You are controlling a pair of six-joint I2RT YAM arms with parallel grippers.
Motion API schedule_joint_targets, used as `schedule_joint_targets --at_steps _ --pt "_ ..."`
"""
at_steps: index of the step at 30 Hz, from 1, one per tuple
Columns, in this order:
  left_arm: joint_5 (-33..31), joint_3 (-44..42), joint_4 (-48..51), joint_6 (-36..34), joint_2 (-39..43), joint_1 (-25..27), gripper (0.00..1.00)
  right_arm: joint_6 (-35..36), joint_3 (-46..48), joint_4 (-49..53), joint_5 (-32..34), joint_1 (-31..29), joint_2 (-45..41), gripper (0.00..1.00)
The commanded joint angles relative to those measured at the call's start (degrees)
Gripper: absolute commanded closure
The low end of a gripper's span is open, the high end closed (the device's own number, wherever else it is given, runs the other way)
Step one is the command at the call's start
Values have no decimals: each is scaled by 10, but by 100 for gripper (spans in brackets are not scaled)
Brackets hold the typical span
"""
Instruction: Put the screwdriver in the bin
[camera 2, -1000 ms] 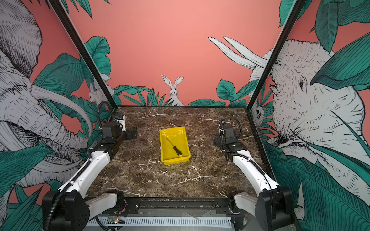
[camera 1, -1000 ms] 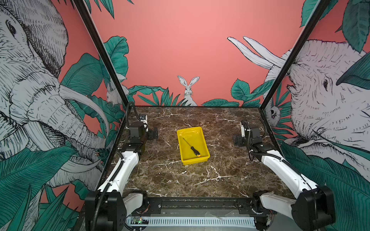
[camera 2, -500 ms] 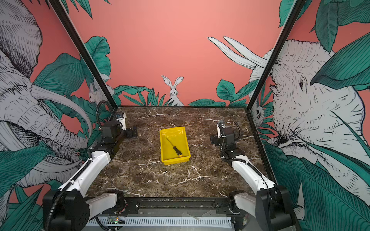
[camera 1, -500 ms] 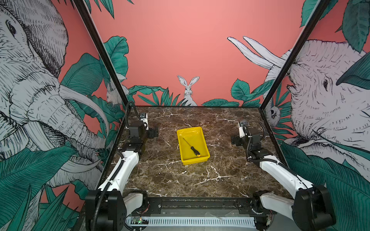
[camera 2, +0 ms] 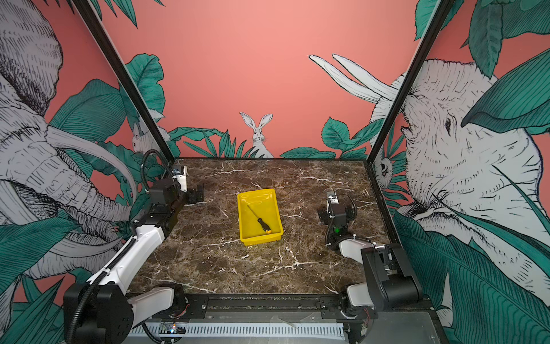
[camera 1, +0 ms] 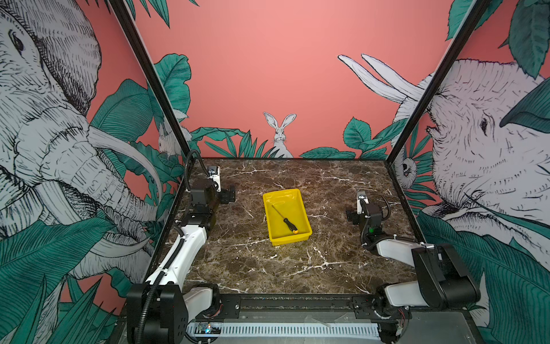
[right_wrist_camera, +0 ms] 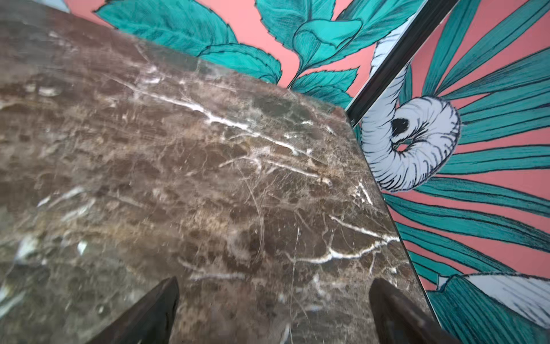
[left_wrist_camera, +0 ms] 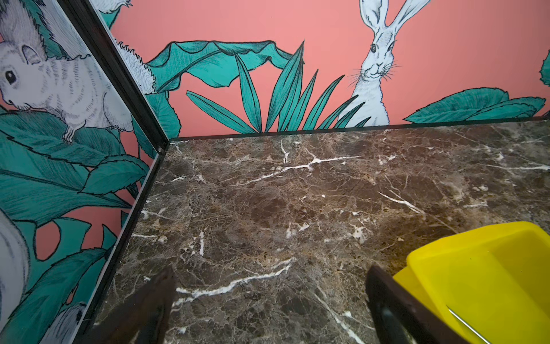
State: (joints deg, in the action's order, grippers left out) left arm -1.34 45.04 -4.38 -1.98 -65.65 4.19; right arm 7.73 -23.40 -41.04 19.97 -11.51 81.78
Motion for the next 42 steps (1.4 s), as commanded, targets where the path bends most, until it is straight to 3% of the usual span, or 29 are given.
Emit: schedule_joint_targets --at_steps 1,3,8,10,11,15,24,30,42 --pt "-14 -16 -20 -33 9 -4 0 5 21 -125 -10 4 39 1" --pt "-36 -28 -34 -43 6 -4 0 -9 13 -92 -2 9 32 1" --pt "-84 -94 -106 -11 -5 -4 0 -47 30 -127 -80 58 49 1" --pt "-95 -130 -149 -2 -5 -4 0 -40 43 -195 -118 67 80 1" --pt "-99 -146 -176 1 -10 -4 0 -33 39 -163 -136 66 69 1" --pt "-78 -175 -223 -24 -44 -4 0 -36 38 -166 -144 68 71 1" --pt "-54 -228 -427 -45 -168 -5 0 -44 34 -160 -127 69 71 1" --pt "-34 -221 -479 -55 -239 -4 0 -44 34 -161 -127 69 71 1" --pt "0 -209 -445 -47 -234 -18 0 -44 35 -161 -127 69 71 1"
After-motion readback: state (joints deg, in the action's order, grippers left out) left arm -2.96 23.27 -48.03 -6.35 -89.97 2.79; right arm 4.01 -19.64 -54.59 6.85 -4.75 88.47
